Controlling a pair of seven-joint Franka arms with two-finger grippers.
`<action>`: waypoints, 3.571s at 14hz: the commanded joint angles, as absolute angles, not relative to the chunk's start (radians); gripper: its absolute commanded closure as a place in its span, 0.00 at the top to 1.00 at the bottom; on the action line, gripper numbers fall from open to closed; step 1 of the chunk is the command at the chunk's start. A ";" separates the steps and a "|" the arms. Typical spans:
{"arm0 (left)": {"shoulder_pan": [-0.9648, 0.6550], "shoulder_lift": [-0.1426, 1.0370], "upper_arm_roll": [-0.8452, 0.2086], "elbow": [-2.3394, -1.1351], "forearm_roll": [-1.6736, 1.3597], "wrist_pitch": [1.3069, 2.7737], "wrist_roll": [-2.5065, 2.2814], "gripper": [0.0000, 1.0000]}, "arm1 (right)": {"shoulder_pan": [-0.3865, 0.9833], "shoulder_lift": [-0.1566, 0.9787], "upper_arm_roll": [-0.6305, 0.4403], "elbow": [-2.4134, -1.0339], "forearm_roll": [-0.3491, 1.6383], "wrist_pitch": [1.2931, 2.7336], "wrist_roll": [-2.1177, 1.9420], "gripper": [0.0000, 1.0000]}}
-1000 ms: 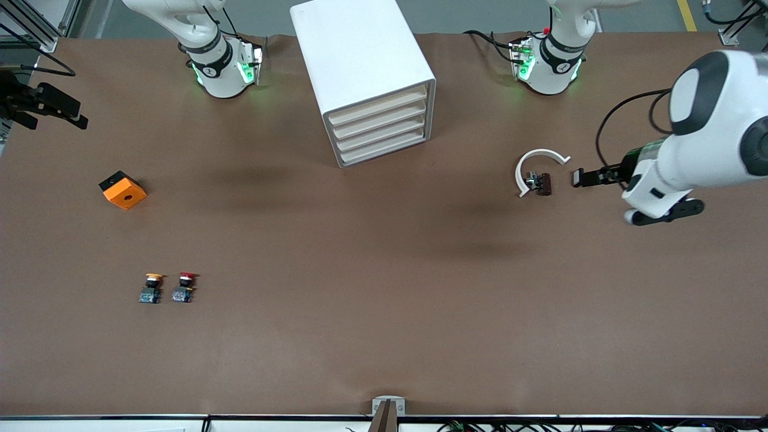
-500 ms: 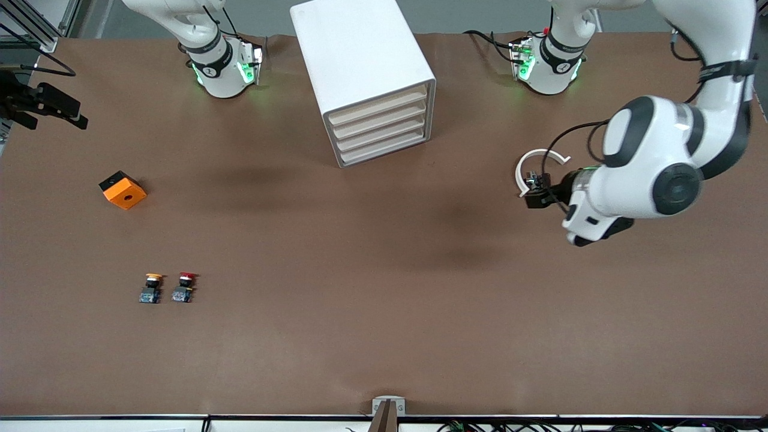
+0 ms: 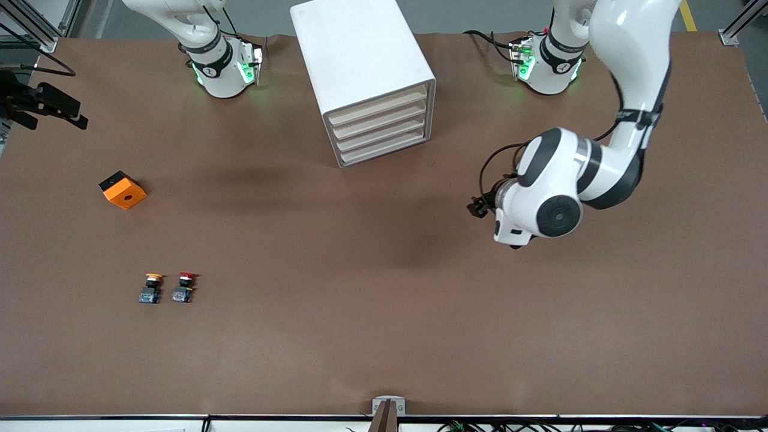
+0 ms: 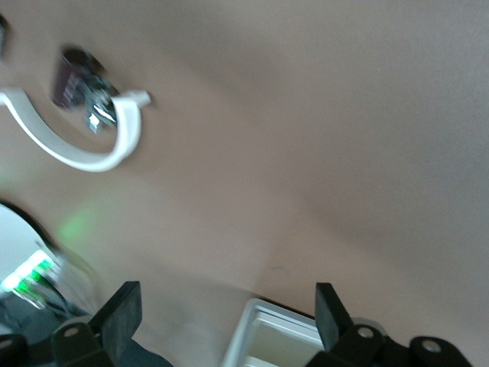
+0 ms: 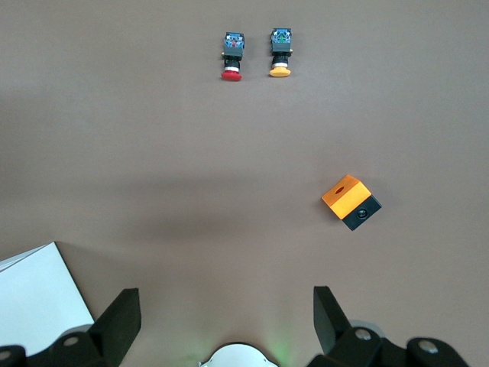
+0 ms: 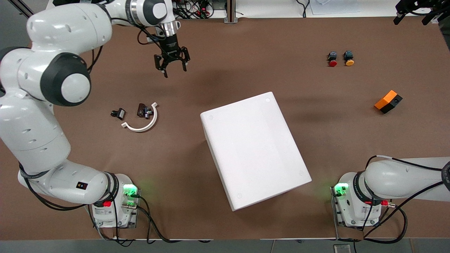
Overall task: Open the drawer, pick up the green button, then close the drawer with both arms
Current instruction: 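Reach the left gripper to the white cabinet's drawer and grasp its front, then pull the drawer open with the left gripper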
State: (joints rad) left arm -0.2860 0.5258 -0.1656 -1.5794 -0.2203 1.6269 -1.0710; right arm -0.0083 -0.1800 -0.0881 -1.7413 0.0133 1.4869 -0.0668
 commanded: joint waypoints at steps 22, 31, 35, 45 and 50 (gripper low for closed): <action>-0.431 0.965 -0.163 -1.353 -0.718 1.336 -2.066 1.00 | 0.002 -0.212 -0.089 -1.764 -0.018 1.519 -0.072 1.00; -0.475 0.994 -0.164 -1.362 -0.790 1.336 -2.074 0.54 | 0.002 -0.212 -0.089 -1.764 -0.005 1.522 -0.069 1.00; -0.509 1.006 -0.163 -1.371 -0.793 1.335 -2.079 0.54 | 0.003 -0.212 -0.089 -1.766 -0.003 1.519 -0.069 1.00; -0.581 1.015 -0.164 -1.417 -0.793 1.287 -2.077 0.14 | 0.002 -0.212 -0.090 -1.766 0.014 1.520 -0.071 1.00; -0.568 1.022 -0.163 -1.417 -0.792 1.287 -2.066 0.06 | 0.000 -0.204 -0.092 -1.729 0.011 1.520 -0.071 1.00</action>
State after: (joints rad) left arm -0.5805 1.0178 -0.1650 -1.4186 -0.7726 1.3058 -2.0610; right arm -0.0040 -0.1831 -0.0862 -1.7362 0.0055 1.5195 -0.0671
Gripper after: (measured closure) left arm 0.890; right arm 0.000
